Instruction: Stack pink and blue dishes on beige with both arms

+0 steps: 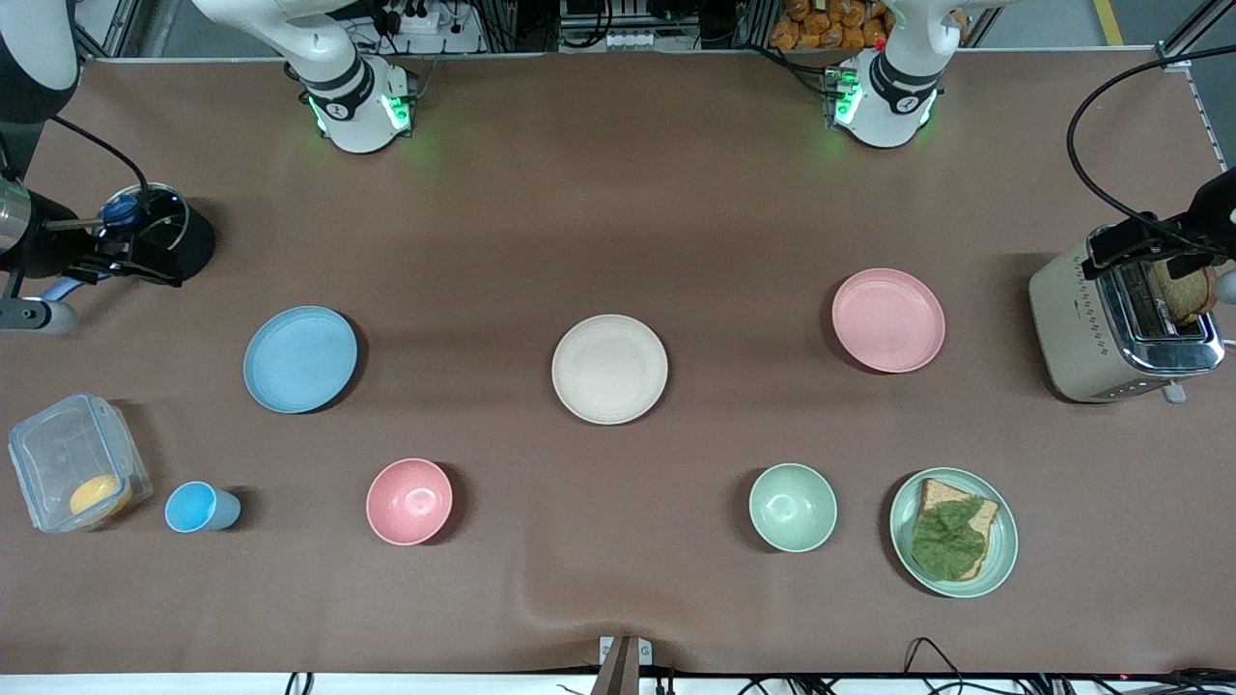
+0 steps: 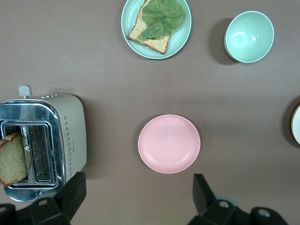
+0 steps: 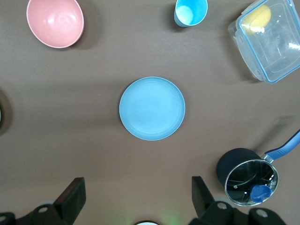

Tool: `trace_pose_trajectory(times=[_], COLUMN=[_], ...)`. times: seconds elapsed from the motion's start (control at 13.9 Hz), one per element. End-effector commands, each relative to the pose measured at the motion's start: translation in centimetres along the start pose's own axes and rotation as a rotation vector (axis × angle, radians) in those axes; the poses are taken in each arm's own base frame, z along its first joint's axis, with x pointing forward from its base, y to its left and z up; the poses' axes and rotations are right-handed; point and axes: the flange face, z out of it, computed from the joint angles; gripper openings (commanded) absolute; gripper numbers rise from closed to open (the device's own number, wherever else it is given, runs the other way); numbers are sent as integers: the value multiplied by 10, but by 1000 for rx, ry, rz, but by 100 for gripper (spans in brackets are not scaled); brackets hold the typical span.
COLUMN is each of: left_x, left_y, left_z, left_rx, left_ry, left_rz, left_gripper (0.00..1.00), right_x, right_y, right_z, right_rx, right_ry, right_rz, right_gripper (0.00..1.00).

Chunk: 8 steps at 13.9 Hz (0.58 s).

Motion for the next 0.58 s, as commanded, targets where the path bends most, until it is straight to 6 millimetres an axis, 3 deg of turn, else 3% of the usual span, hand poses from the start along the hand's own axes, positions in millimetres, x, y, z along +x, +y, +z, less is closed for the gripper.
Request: trace_pose_trajectory(times=[0.0,0.5], left_x=[1,1], left_y=[2,5], left_z=[-5,0], left_rx=[-7,-2], left_ry=[10,-6], left_rz=[2,-3], left_gripper=[100,100], right_x=[1,1], right_y=[0,0], right_z=[-4,-4], right_rx=[-22,-22], right_ry=[-3,-3], right_rz=[-8,-8], right_gripper=[100,100])
